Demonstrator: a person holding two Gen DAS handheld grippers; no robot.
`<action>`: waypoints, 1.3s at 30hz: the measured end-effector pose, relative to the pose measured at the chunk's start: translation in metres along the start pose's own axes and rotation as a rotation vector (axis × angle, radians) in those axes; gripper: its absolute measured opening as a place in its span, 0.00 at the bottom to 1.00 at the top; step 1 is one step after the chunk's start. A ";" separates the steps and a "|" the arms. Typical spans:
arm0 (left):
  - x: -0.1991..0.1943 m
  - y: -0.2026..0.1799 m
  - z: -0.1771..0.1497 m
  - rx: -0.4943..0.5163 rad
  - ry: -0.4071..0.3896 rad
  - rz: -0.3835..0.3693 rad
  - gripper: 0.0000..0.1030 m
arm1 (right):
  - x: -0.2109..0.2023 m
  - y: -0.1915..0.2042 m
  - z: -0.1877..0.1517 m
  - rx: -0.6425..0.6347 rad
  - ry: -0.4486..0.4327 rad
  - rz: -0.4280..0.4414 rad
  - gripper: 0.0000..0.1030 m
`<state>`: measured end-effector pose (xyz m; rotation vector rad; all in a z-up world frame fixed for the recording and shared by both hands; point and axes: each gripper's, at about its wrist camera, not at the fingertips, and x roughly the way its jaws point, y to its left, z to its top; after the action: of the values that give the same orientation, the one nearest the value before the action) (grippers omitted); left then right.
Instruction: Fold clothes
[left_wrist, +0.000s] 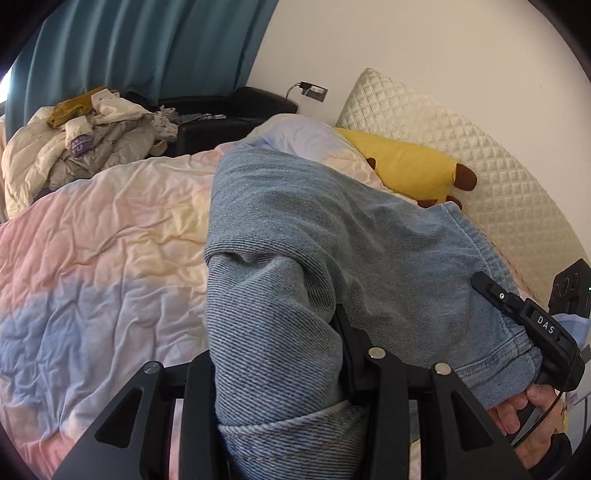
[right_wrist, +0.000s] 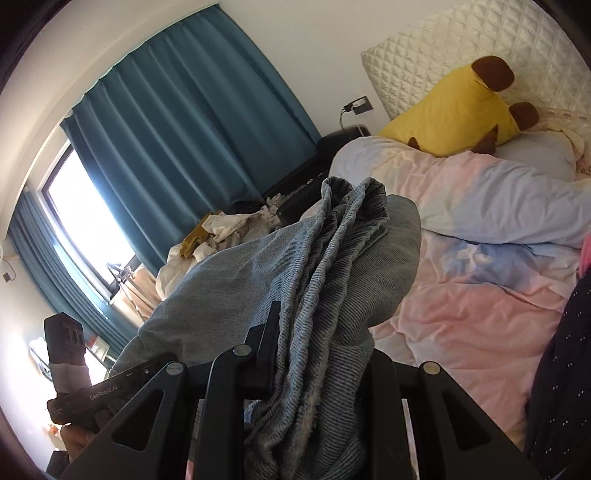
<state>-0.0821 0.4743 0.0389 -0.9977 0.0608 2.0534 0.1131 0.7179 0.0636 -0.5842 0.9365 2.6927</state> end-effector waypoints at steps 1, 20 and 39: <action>0.011 -0.002 -0.001 0.018 0.006 -0.007 0.36 | 0.003 -0.012 -0.004 0.010 -0.010 -0.013 0.19; 0.171 0.020 -0.047 0.165 0.131 0.022 0.56 | 0.085 -0.135 -0.097 0.128 0.087 -0.236 0.26; 0.064 -0.005 -0.039 0.238 0.085 0.117 0.71 | 0.018 -0.102 -0.096 0.211 0.123 -0.376 0.74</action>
<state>-0.0760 0.5050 -0.0287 -0.9501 0.4074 2.0501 0.1599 0.7364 -0.0682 -0.7973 1.0097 2.2169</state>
